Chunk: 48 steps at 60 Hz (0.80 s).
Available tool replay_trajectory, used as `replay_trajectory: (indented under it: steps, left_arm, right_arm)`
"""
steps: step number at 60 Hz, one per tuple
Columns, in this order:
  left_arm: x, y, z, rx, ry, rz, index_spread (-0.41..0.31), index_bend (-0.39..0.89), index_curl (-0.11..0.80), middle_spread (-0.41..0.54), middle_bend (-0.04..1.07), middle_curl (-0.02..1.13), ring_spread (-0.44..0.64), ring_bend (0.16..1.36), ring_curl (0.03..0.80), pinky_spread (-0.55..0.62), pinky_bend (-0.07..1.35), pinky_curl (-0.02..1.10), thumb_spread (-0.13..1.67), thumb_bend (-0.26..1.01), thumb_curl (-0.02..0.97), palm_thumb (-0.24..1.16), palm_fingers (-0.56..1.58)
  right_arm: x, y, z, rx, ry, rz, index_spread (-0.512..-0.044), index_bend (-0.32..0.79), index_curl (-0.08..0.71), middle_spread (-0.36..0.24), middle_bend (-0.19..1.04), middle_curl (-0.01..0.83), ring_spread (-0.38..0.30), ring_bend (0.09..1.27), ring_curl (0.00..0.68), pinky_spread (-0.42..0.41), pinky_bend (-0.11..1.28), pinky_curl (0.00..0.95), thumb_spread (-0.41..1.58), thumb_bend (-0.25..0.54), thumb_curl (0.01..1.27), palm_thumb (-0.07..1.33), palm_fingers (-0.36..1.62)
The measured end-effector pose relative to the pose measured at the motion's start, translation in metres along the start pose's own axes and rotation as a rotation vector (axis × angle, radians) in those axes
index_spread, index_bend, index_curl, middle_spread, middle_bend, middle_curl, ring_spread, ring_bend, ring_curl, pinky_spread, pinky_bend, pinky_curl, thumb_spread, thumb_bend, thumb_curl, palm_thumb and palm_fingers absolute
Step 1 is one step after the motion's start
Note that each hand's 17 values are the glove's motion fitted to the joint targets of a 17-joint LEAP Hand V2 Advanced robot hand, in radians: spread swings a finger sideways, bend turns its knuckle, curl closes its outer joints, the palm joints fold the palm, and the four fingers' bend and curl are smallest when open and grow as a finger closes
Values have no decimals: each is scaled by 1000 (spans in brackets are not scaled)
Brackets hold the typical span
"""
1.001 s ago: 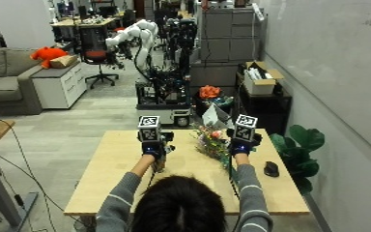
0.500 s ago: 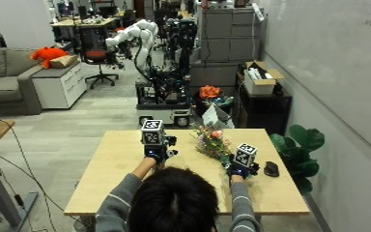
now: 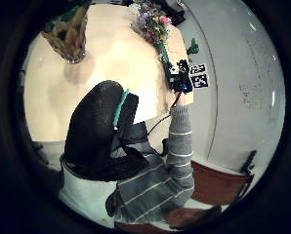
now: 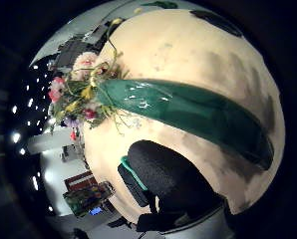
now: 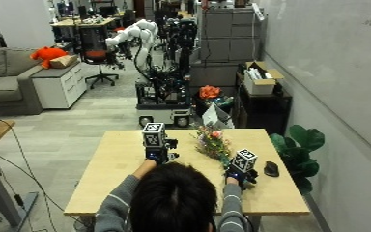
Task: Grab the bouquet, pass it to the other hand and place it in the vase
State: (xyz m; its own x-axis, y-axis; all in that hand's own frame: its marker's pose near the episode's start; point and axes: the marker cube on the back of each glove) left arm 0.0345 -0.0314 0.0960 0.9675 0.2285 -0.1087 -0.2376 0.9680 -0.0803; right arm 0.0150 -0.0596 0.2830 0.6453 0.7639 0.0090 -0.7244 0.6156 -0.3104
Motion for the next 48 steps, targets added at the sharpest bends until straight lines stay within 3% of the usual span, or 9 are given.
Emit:
replay_trajectory:
  steps: [7,12,17,22,28,31,34,41,48]
  left_arm:
    - [3,10,-3,-7,15,6,-43,154,340,134,179,346,246,416,291,247,247,370,1139,-20,318,291,413]
    - [5,17,-5,-8,24,10,-43,154,340,134,179,346,246,416,292,247,246,371,1139,-20,318,291,413]
    - [2,9,0,-1,24,11,-43,154,340,134,179,346,246,415,292,247,246,371,1139,-20,318,291,414]
    - [15,41,-18,4,32,32,-43,154,340,133,179,346,246,415,293,247,245,372,1139,-20,318,291,414]
    - [4,28,-6,-23,22,14,-43,154,340,133,179,346,246,414,293,247,245,373,1139,-20,318,291,414]
    - [2,28,-8,-11,25,11,-43,154,340,133,179,346,246,414,294,247,245,373,1139,-20,318,291,414]
    - [8,41,-20,16,36,21,-43,154,340,133,179,346,246,414,294,247,244,373,1139,-20,318,291,414]
    - [-8,14,-6,11,25,-25,-43,156,342,133,178,345,246,412,294,247,243,373,1139,-20,318,291,415]
    - [-8,19,-18,4,51,-30,-43,158,343,134,179,347,247,413,295,247,237,372,1139,-20,319,291,422]
  right_arm:
    - [-13,-11,9,0,-39,-176,-254,85,91,128,240,357,197,675,305,306,920,358,1005,-28,294,173,115]
    - [-1,3,22,-256,187,-83,-252,90,96,110,263,362,183,673,300,295,905,352,963,-38,295,151,172]
    - [-23,-6,21,-117,133,-400,-270,150,130,72,260,362,117,640,294,253,866,339,929,-27,303,162,278]
    - [-11,9,22,-296,260,-533,-249,130,154,6,338,394,-42,751,325,22,806,320,940,18,323,293,713]
    - [-21,-10,11,36,69,-250,-230,249,236,-75,388,437,-145,774,367,-200,706,317,973,58,338,452,1154]
    - [-17,-5,10,-31,98,-208,-235,313,292,-98,432,472,-167,765,401,-236,678,342,1012,93,346,546,1240]
    - [-19,3,9,-132,137,-347,-231,351,331,-111,458,495,-184,754,419,-262,689,360,1053,143,358,656,1296]
    - [-15,5,-6,-43,144,-383,-226,317,379,-158,577,535,-221,807,445,-326,609,358,1092,170,367,781,1438]
    - [-3,1,-30,100,30,-213,-233,339,423,-177,696,575,-213,864,478,-317,637,389,1108,156,378,837,1497]
